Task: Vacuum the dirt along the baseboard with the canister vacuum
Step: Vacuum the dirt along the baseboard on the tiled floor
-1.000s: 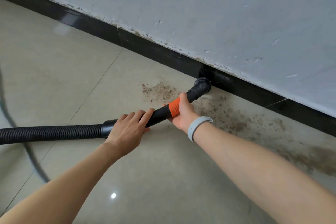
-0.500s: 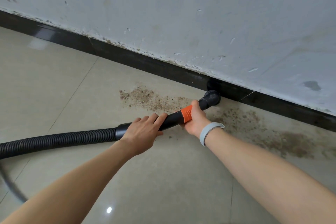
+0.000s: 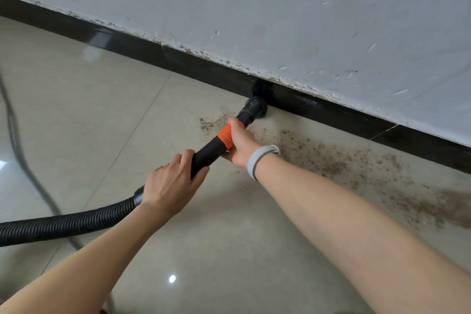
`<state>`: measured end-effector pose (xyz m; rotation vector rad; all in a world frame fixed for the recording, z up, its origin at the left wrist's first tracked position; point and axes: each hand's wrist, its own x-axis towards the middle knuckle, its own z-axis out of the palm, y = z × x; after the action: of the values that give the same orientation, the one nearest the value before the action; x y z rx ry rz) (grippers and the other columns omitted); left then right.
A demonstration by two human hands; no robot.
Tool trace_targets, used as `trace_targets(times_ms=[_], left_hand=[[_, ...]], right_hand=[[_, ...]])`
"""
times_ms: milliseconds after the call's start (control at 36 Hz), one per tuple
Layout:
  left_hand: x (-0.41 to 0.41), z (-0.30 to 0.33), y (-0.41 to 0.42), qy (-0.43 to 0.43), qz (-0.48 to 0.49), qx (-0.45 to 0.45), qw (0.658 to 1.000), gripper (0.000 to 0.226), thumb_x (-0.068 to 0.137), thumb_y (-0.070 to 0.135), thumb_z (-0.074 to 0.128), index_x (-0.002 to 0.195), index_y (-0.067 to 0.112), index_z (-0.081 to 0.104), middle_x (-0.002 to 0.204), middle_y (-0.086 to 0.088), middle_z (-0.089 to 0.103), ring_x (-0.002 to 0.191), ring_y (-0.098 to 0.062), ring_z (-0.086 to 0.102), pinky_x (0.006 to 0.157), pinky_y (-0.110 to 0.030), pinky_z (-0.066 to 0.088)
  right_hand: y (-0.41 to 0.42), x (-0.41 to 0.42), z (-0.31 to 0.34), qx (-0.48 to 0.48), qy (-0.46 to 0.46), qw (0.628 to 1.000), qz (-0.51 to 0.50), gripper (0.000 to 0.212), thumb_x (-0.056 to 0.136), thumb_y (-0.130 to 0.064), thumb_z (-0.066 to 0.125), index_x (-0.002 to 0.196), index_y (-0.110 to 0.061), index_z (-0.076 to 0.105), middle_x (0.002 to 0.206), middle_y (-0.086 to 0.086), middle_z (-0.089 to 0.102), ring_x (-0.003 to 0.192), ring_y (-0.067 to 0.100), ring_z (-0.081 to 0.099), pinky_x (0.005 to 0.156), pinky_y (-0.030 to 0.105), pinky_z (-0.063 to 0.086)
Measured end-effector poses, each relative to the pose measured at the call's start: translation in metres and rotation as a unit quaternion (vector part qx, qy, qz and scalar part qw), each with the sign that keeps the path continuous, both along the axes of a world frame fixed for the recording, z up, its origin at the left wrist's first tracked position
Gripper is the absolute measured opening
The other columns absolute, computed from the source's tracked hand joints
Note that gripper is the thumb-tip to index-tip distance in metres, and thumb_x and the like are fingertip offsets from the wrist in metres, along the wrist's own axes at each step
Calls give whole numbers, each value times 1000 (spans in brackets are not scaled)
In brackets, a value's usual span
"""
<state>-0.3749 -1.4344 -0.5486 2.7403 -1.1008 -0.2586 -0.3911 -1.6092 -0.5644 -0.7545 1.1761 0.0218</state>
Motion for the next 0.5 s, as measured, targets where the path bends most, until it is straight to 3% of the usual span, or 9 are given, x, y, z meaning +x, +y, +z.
trace_targets(times_ms=[194,306,417,500], left_hand=[[18,6,31,30,148,49,987,44,93,57,36,91,13,40,65,-1,50,63,-33,50,56,-35,34],[31,15,49,29,160,85,983,49,92,62,32,89,14,43,65,-4,52,66,-32,54,58,-35,37],[46,23,69,13,144,134,980,52,88,68,31,87,18,45,67,0,51,69,-29,53,63,-34,38],[56,25,83,15,124,173,977,53,85,73,33,84,21,46,68,1,54,70,-27,54,65,-33,38]], right_hand=[[45,45,6,8,-21,996,89,38,93,-41,52,118,-13,48,122,12,57,110,31,58,88,45,53],[65,54,11,11,-27,992,125,47,93,-44,52,127,-13,46,128,15,55,111,32,58,86,46,55],[77,51,13,18,-29,989,145,48,95,-46,49,129,-13,44,128,14,53,113,29,57,74,37,56],[92,49,12,28,-23,987,158,50,96,-49,45,132,-14,44,129,11,52,115,27,55,84,36,53]])
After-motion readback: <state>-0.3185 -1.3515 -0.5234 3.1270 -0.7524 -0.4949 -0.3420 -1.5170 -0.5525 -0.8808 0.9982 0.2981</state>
